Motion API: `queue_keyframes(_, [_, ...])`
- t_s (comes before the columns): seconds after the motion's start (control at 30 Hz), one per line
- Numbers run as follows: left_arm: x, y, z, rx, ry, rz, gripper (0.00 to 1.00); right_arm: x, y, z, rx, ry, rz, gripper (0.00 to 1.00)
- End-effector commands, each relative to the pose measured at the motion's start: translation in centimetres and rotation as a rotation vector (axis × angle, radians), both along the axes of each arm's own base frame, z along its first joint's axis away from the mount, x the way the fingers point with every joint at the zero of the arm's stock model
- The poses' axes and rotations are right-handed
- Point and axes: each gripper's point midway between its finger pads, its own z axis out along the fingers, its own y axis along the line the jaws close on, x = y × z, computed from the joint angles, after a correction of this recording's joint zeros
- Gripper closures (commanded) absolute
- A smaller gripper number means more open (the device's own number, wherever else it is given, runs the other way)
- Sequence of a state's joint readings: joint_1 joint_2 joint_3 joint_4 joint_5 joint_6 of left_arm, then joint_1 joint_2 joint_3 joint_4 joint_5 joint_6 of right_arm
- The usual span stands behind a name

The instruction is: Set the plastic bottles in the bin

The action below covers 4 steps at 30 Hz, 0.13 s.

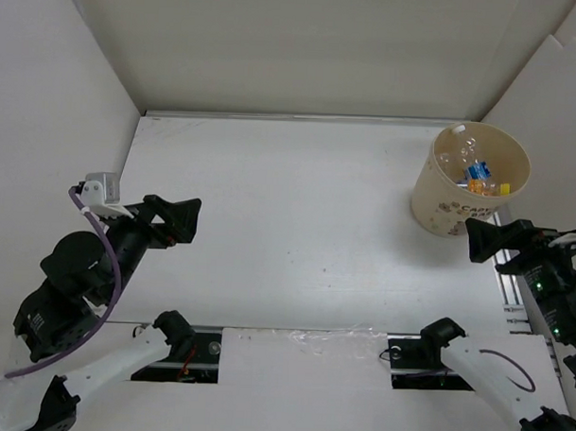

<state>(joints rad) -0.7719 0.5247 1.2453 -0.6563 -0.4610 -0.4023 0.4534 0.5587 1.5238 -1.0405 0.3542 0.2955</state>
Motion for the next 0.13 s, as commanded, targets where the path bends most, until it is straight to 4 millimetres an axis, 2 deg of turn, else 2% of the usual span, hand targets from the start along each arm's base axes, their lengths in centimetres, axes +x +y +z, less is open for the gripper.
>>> queue_keyframes(0.0, [-0.36, -0.24, -0.04, -0.025, -0.009, -0.023, 0.0, -0.78, -0.13, -0.46, -0.029, 0.017, 0.022, 0.0])
queue_keyframes(0.1, [-0.22, -0.13, -0.6, -0.012, 0.004, -0.012, 0.0, -0.94, -0.21, -0.65, -0.028, 0.016, 0.022, 0.0])
